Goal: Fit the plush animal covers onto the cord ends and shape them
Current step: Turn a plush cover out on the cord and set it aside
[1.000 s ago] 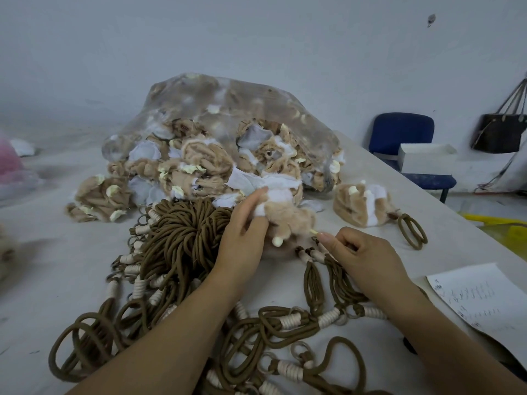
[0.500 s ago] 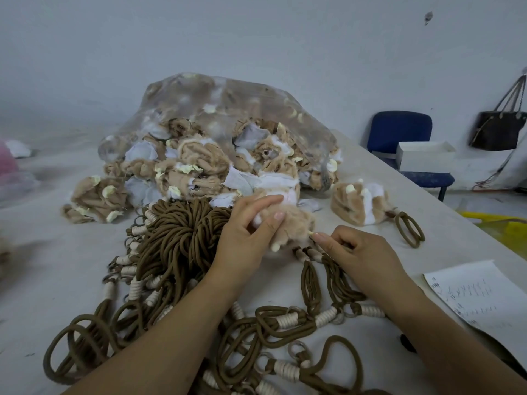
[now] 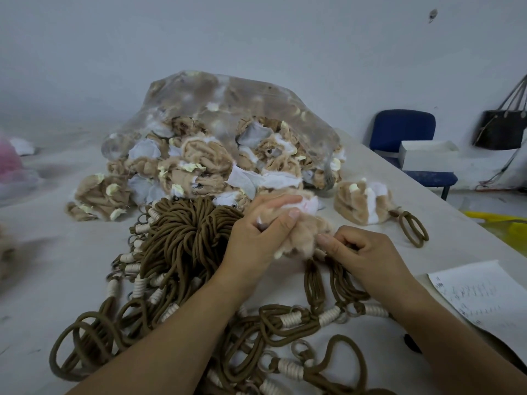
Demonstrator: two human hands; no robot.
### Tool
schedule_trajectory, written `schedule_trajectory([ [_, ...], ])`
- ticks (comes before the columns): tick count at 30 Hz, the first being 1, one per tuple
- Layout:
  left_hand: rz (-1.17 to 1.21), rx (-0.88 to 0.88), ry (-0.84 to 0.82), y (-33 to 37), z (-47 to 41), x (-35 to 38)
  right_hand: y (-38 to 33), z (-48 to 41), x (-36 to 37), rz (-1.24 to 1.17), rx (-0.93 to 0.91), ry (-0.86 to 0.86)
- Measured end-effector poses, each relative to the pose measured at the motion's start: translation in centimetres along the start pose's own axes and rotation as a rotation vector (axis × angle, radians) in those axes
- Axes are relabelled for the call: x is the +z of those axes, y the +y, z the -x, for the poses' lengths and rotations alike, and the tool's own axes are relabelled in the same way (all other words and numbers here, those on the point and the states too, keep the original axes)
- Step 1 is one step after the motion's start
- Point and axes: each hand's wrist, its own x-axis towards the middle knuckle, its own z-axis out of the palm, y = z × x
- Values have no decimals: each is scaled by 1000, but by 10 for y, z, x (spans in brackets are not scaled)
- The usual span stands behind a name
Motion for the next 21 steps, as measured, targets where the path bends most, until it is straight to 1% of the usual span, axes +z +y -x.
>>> schedule_trajectory([
  [2, 87, -27, -5, 0, 2, 4, -2, 0, 2, -54, 15, 0],
  [5, 245, -140, -27, -2, 5, 11, -4, 1, 7, -164, 106, -17],
  [7, 269, -172, -33, -3, 6, 12, -6, 2, 11, -218, 137, -17],
  [11, 257, -191, -9, 0, 7, 12, -7, 3, 18, -215, 153, 4],
  [13, 200, -223, 43, 1, 7, 11, -9, 1, 20, -186, 152, 15],
  [16, 204, -240, 92, 0, 4, 8, -8, -1, 18, -61, 98, -14],
  [18, 197, -228, 109, -1, 3, 8, -4, -1, 14, 34, 72, -24],
  [21, 108, -170, 156, -4, 4, 8, 1, -1, 10, 107, 76, -12],
])
